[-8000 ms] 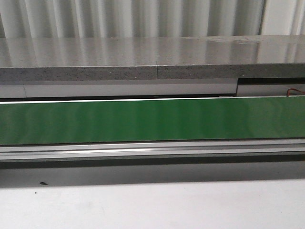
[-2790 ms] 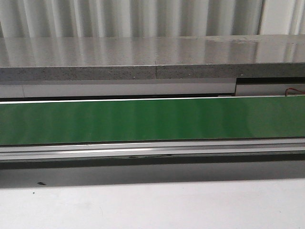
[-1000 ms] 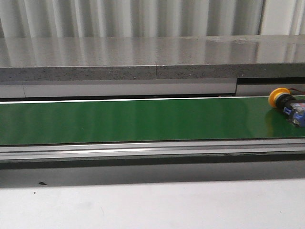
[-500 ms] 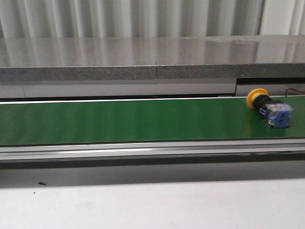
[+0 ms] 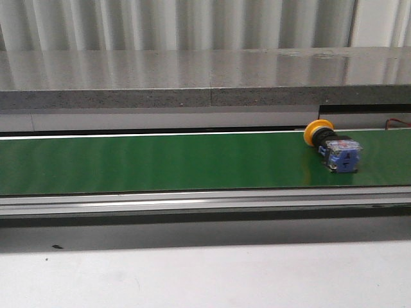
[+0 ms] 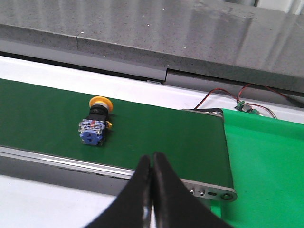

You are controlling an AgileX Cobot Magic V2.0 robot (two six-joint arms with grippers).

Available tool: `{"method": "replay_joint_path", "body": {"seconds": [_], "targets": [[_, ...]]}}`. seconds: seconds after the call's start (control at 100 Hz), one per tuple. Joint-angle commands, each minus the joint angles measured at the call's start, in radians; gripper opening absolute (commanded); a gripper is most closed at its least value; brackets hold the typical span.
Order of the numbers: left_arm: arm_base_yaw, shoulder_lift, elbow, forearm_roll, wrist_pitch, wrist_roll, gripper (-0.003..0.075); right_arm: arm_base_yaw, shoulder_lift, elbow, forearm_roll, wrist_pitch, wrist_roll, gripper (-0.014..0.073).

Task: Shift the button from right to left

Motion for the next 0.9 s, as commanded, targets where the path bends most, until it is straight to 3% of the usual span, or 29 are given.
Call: {"method": "replay_joint_path", "body": {"seconds": [0.0,0.12,0.32,0.63,0.68,0.75,0.89], "targets": [[-0.008,-0.026,0.028,-0.021,-0.12,-0.001,-0.0021,0.0,0.01,-0.024,0.004,-0.069,-0.007,-0.0059],[-0.008,-0.022,-0.035,-0.03,-0.085,-0.001,-0.0021,0.0,0.01,-0.024,0.004,-0.069,-0.007,-0.0059],[-0.008,0.05,-0.211,-0.03,0.175,-0.001,-0.0021,0.0,0.01,-0.024,0.004,-0.069,-0.007,-0.0059],[-0.008,0.229,-0.414,-0.024,0.373,0.003,-0.0007,0.0,0.01,-0.024,0.004,-0.069,-0.007,-0.0059],[-0.008,0.269,-0.443,-0.024,0.398,0.004,0.0041,0.0,0.01,-0.024,0.004,-0.069,-0.007,-0.0059],[-0.008,0.318,-0.479,-0.024,0.416,0.004,0.0172,0.0,0.01,-0.024,0.004,-0.069,-0.007,-0.0059],[-0.008,0.403,-0.526,-0.018,0.399,0.004,0.0566,0.0,0.01,-0.024,0.004,-0.069,-0.007,-0.0059]]}}
